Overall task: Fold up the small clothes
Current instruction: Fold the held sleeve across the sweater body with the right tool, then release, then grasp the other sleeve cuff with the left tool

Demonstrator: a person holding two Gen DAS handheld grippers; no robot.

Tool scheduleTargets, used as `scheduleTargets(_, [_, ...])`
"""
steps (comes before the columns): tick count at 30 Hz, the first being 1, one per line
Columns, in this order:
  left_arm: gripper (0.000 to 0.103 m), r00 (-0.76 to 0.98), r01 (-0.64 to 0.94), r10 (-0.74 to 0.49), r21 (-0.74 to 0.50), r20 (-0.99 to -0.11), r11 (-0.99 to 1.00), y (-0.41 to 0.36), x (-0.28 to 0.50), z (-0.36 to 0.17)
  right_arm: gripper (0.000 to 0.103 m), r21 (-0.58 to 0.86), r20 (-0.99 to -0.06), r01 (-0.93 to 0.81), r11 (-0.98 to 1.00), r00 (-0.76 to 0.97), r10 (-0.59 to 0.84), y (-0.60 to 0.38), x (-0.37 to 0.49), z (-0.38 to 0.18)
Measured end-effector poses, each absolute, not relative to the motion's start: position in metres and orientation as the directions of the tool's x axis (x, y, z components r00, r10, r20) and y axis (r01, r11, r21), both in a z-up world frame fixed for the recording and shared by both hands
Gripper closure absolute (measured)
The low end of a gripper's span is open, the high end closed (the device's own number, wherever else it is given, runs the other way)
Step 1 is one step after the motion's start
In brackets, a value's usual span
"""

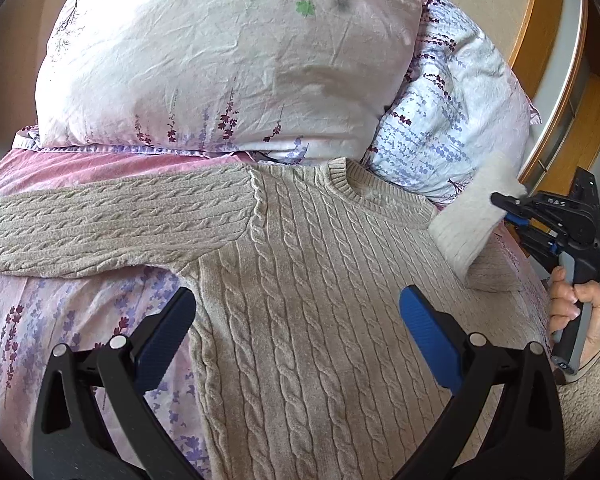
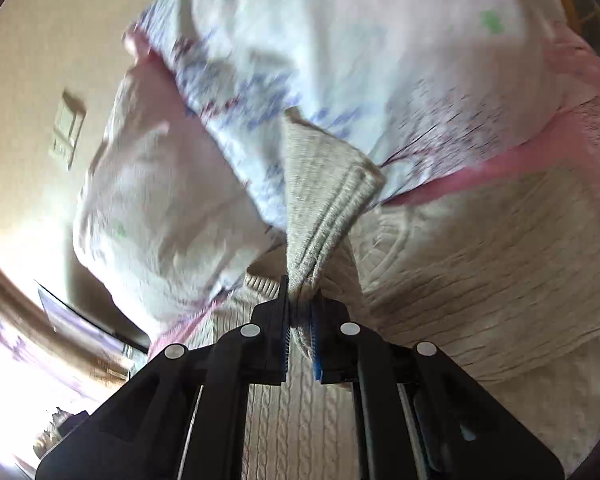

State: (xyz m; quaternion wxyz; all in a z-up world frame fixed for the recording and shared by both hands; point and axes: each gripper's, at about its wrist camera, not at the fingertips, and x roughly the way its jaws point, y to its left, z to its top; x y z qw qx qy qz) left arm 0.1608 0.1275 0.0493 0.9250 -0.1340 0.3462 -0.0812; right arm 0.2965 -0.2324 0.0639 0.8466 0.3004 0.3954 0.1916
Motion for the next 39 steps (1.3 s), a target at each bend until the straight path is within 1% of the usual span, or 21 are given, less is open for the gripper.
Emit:
scheduleTargets(3, [0.002,0.755,0.044,-0.226,-0.296,-0.616,0.954,0.136,0.155,0.049,0.094,0.628,-0.616,-0.13,0.767,0.519,0.593,-0.18,0.303,0.042])
scheduleTargets(6, [0.002,0.761,0.021,-0.215,-0.307,-0.613,0.951,0.147,0.151,0.048,0.094,0.587,-0.666,-0.15,0.796,0.469,0.58,-0.145,0.309,0.027])
scheduleTargets(13, [0.002,0.773,-0.005,-0.214,-0.343,-0.598,0.939,0.166,0.15,0.047,0.094,0.533,-0.702,-0.173,0.828,0.455,0.547,-0.113,0.312,0.019])
scheduleTargets(16, [0.002,0.783,-0.004,-0.227,-0.37,-0.579,0.929,0.171,0.148,0.046,0.09,0.494,-0.743,-0.182,0.85,0.419,0.522,-0.103,0.311,0.012])
scheduleTargets(18, [0.002,0.8,0.004,-0.243,-0.401,-0.548,0.916,0.176,0.145,0.046,0.081,0.501,-0.751,-0.184,0.846,0.393,0.531,-0.099,0.308,0.008])
scheduleTargets(19, [0.002,0.813,0.006,-0.251,-0.423,-0.526,0.906,0.179,0.143,0.047,0.072,0.504,-0.748,-0.196,0.841,0.389,0.538,-0.095,0.306,0.009])
scheduleTargets(20, [0.002,0.823,0.007,-0.258,-0.445,-0.506,0.896,0.183,0.141,0.047,0.059,0.5,-0.746,-0.213,0.839,0.387,0.542,-0.09,0.304,0.01])
scheduleTargets(21, [0.002,0.831,0.008,-0.266,-0.468,-0.488,0.884,0.187,0.14,0.047,0.053,0.495,-0.745,-0.236,0.836,0.379,0.549,-0.081,0.302,0.011])
scheduleTargets(22, [0.002,0.837,0.005,-0.271,-0.489,-0.475,0.872,0.191,0.138,0.047,0.042,0.486,-0.747,-0.257,0.835,0.374,0.55,-0.074,0.299,0.012])
scheduleTargets(23, [0.002,0.84,-0.003,-0.271,-0.503,-0.471,0.864,0.195,0.138,0.048,0.036,0.468,-0.752,-0.281,0.837,0.371,0.545,-0.067,0.295,0.013])
scheduleTargets(25, [0.002,0.841,-0.034,-0.263,-0.53,-0.474,0.847,0.206,0.138,0.047,0.033,0.463,-0.753,-0.319,0.827,0.351,0.557,-0.058,0.289,0.016])
scheduleTargets(26, [0.002,0.839,-0.058,-0.256,-0.546,-0.48,0.836,0.213,0.138,0.046,0.033,0.481,-0.743,-0.326,0.814,0.341,0.576,-0.058,0.286,0.018])
scheduleTargets(29, [0.002,0.828,-0.151,-0.238,-0.611,-0.508,0.777,0.242,0.138,0.039,0.033,0.583,-0.689,-0.293,0.758,0.317,0.652,-0.075,0.278,0.025])
scheduleTargets(31, [0.003,0.823,-0.218,-0.23,-0.662,-0.52,0.717,0.264,0.137,0.031,0.033,0.626,-0.649,-0.275,0.729,0.334,0.683,-0.092,0.272,0.033])
scheduleTargets(33, [0.012,0.82,-0.28,-0.227,-0.713,-0.526,0.642,0.286,0.135,0.023,0.033,0.643,-0.619,-0.274,0.715,0.363,0.696,-0.111,0.264,0.043])
scheduleTargets(34, [0.015,0.816,-0.31,-0.224,-0.73,-0.533,0.609,0.296,0.135,0.019,0.032,0.652,-0.605,-0.275,0.706,0.372,0.704,-0.118,0.26,0.047])
scheduleTargets(35, [0.021,0.814,-0.336,-0.217,-0.742,-0.538,0.58,0.304,0.134,0.015,0.03,0.659,-0.594,-0.275,0.7,0.38,0.709,-0.128,0.256,0.05])
scheduleTargets(36, [0.023,0.812,-0.367,-0.21,-0.756,-0.545,0.543,0.312,0.133,0.01,0.029,0.664,-0.583,-0.276,0.695,0.391,0.712,-0.142,0.252,0.055])
scheduleTargets(38, [0.025,0.811,-0.414,-0.193,-0.774,-0.553,0.479,0.327,0.13,0.003,0.028,0.666,-0.569,-0.279,0.692,0.409,0.713,-0.153,0.246,0.062])
scheduleTargets(39, [0.03,0.813,-0.429,-0.182,-0.779,-0.554,0.457,0.333,0.13,0.001,0.028,0.665,-0.566,-0.278,0.693,0.418,0.711,-0.16,0.243,0.063])
